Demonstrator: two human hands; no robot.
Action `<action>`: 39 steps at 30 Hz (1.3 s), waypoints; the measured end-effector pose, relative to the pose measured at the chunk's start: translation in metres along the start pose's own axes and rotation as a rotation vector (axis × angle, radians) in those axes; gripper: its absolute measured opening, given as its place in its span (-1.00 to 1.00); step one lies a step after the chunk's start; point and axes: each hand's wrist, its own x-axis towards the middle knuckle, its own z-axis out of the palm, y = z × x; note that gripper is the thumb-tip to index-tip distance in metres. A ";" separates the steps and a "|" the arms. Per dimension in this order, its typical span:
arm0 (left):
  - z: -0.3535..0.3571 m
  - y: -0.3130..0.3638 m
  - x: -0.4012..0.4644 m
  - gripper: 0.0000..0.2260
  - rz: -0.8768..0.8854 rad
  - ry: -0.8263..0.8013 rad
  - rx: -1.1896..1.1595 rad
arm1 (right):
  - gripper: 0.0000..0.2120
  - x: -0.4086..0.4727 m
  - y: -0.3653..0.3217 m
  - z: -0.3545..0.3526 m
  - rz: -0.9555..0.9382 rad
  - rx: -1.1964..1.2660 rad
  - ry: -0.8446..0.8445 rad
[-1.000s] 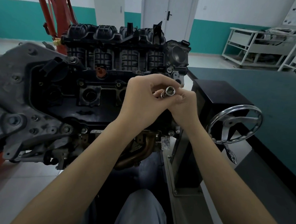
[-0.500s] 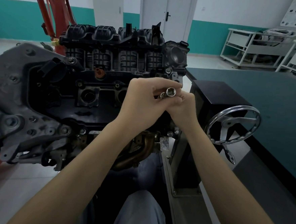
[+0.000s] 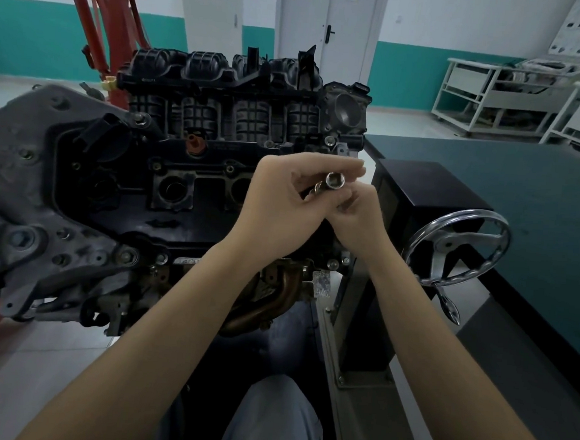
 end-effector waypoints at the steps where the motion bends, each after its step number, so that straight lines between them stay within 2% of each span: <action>1: -0.001 0.000 0.000 -0.69 -0.001 -0.032 -0.017 | -0.80 0.000 0.001 0.000 0.010 -0.010 0.001; 4: 0.000 0.000 0.000 -0.66 -0.012 -0.060 0.011 | -0.80 0.000 0.001 0.000 0.029 -0.004 0.038; 9: 0.001 -0.001 0.000 -0.72 -0.017 0.047 0.051 | -0.78 -0.001 -0.003 0.000 -0.034 -0.003 0.029; 12: -0.001 -0.002 0.001 -0.70 -0.025 -0.032 -0.021 | -0.76 0.001 0.001 -0.002 -0.010 -0.052 -0.010; 15: -0.002 -0.002 0.001 -0.68 -0.030 -0.090 -0.046 | -0.76 0.002 0.002 0.000 0.025 -0.039 0.028; 17: -0.001 -0.001 0.000 -0.69 -0.016 -0.055 0.011 | -0.78 0.003 0.002 0.000 0.034 0.012 0.073; 19: 0.000 -0.002 0.000 -0.70 -0.007 0.000 0.070 | -0.83 0.002 0.004 0.001 0.022 -0.023 0.075; 21: 0.001 -0.004 0.000 -0.72 0.000 0.027 0.091 | -0.79 0.001 0.005 0.000 0.014 -0.058 0.058; 27: -0.001 -0.008 -0.003 -0.69 0.016 -0.036 0.041 | -0.73 0.000 0.007 -0.003 0.035 -0.084 0.040; 31: 0.002 -0.006 -0.002 -0.75 0.002 0.060 0.083 | -0.84 0.001 0.007 -0.002 0.027 -0.055 0.080; 33: 0.002 -0.006 -0.002 -0.74 0.012 0.068 0.073 | -0.80 -0.001 0.005 -0.002 -0.006 -0.041 0.055; 36: 0.000 -0.007 -0.004 -0.67 0.022 -0.009 0.040 | -0.73 -0.001 0.005 -0.001 -0.007 -0.043 0.008; 39: 0.001 -0.007 -0.005 -0.66 0.034 -0.011 0.055 | -0.71 0.000 0.005 -0.001 0.026 -0.029 0.037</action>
